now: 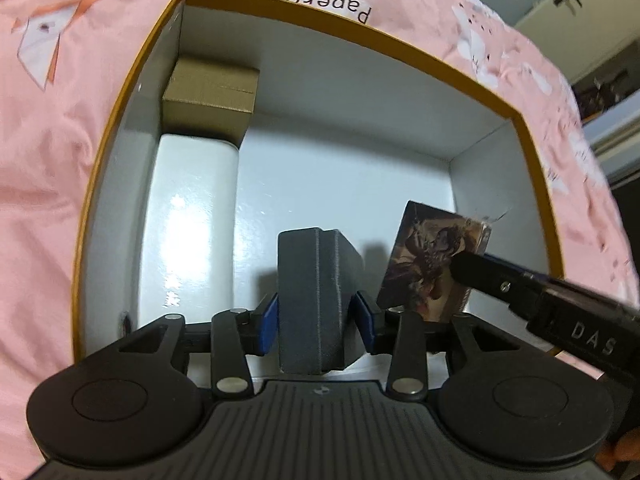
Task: Organize objects
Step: 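Lift the black case and photo card over the shoebox with both grippers, then lower the black case and photo card into the shoebox and open both grippers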
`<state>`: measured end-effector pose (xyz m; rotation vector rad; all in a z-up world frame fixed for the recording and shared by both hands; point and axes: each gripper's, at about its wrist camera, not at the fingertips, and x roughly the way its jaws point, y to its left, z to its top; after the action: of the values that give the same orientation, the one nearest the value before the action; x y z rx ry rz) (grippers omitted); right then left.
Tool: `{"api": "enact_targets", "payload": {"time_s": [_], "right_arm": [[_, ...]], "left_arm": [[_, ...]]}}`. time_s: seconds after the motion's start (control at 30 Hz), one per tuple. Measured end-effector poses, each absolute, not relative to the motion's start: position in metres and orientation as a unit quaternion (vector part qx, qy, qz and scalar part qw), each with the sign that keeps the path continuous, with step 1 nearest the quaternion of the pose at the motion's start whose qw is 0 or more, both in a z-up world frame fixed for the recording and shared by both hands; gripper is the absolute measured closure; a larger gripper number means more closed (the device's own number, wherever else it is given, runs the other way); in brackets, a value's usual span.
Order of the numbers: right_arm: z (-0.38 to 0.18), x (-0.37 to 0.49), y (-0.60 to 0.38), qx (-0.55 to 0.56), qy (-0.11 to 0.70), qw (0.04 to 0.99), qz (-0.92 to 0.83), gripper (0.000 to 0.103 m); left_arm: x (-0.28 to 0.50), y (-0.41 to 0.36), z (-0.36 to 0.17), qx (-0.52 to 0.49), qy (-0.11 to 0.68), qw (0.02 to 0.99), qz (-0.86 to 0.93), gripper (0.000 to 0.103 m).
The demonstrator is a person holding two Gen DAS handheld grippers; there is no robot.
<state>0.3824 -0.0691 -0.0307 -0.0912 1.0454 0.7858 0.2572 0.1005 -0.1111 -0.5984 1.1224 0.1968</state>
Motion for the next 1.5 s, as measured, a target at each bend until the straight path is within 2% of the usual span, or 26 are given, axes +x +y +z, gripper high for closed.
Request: {"api": "enact_targets", "payload": {"time_s": [0.13,0.27,0.47,0.63,0.83,0.87,0.93,1.0,1.13,1.23,1.3,1.37,1.5], "right_arm": [[-0.032,0.381,-0.069,-0.047,0.487,0.792,0.365,0.079],[-0.033,0.381,-0.069,-0.052,0.487,0.793,0.363,0.079],[-0.033,0.380,-0.065,-0.063,0.490,0.789,0.365,0.079],[-0.038,0.378,-0.054,-0.071,0.504,0.773,0.379,0.079],[-0.043,0.381,-0.041,-0.069,0.531,0.744,0.400,0.080],[-0.043,0.383,-0.040,-0.059,0.541,0.735,0.405,0.081],[-0.045,0.390,-0.040,-0.026,0.565,0.708,0.422,0.103],[-0.049,0.398,-0.040,0.009,0.593,0.679,0.432,0.103],[-0.044,0.397,-0.031,-0.066,0.565,0.713,0.409,0.103],[-0.046,0.402,-0.033,-0.076,0.567,0.712,0.407,0.096],[-0.048,0.406,-0.035,-0.094,0.564,0.719,0.395,0.095],[-0.052,0.411,-0.037,-0.111,0.563,0.725,0.380,0.088],[-0.062,0.423,-0.042,-0.137,0.571,0.730,0.351,0.087]], "left_arm": [[0.255,0.092,-0.106,-0.220,0.534,0.810,0.099,0.049],[0.251,0.087,-0.097,-0.171,0.531,0.824,0.101,0.048],[0.254,0.103,-0.081,-0.192,0.510,0.835,0.078,0.048],[0.260,0.117,-0.076,-0.202,0.504,0.838,0.055,0.059],[0.267,0.118,-0.078,-0.172,0.513,0.840,0.043,0.062],[0.269,0.118,-0.078,-0.167,0.515,0.840,0.041,0.062],[0.273,0.116,-0.079,-0.156,0.518,0.840,0.037,0.062],[0.277,0.114,-0.081,-0.147,0.522,0.840,0.032,0.062],[0.284,0.112,-0.084,-0.134,0.527,0.839,0.029,0.062],[0.288,0.111,-0.087,-0.127,0.534,0.836,0.023,0.062],[0.292,0.110,-0.089,-0.117,0.538,0.834,0.021,0.062],[0.296,0.108,-0.092,-0.106,0.542,0.834,0.014,0.063],[0.306,0.106,-0.099,-0.097,0.550,0.829,0.008,0.066]]}}
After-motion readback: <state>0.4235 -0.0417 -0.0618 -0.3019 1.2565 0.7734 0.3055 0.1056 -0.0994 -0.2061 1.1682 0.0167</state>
